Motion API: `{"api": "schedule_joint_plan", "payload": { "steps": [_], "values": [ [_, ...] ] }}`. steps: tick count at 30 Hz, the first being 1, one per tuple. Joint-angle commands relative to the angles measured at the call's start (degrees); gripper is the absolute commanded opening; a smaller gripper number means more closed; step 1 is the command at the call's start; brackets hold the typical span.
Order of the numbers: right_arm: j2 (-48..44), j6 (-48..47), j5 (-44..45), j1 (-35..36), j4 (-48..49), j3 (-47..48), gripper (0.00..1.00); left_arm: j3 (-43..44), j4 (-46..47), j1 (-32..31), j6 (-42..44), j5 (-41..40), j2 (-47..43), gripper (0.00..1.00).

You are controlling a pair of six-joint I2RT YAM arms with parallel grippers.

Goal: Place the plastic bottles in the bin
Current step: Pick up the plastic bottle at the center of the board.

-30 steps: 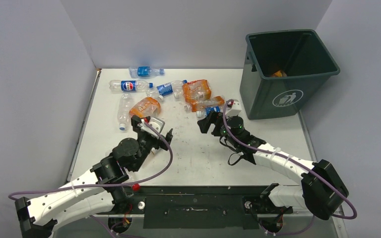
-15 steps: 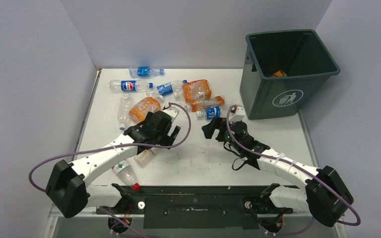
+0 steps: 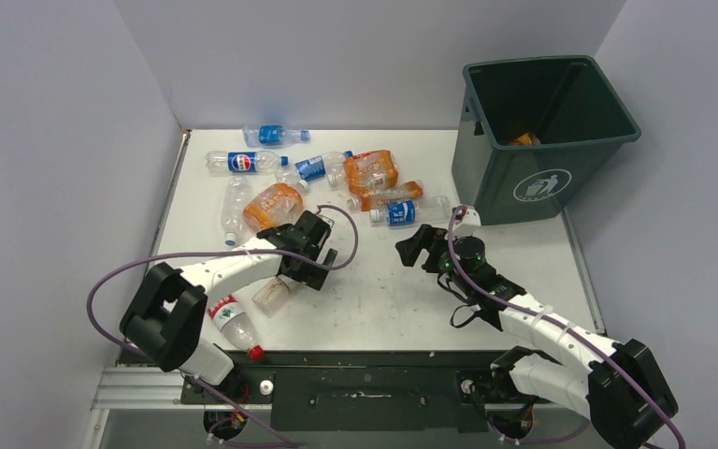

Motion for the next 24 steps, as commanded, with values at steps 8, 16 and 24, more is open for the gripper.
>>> {"api": "schedule_joint_plan", "payload": {
  "steps": [8,16,24],
  "values": [
    [-5.03,0.6,-2.27,-0.47,-0.39,1.43,1.0,2.13,1.81,1.61,-1.96,5.25,4.89,0.75],
    [-8.17,-1.76,-1.81,-0.66,-2.54,2.33,1.0,1.94,2.67,0.65,-1.54,5.54,2.34,0.33],
    [-15.71,-5.36,-6.74,-1.9,-2.88,2.95,0.9,-1.11,9.29,-2.46,-0.97,11.49,-9.83,0.24]
  ]
}}
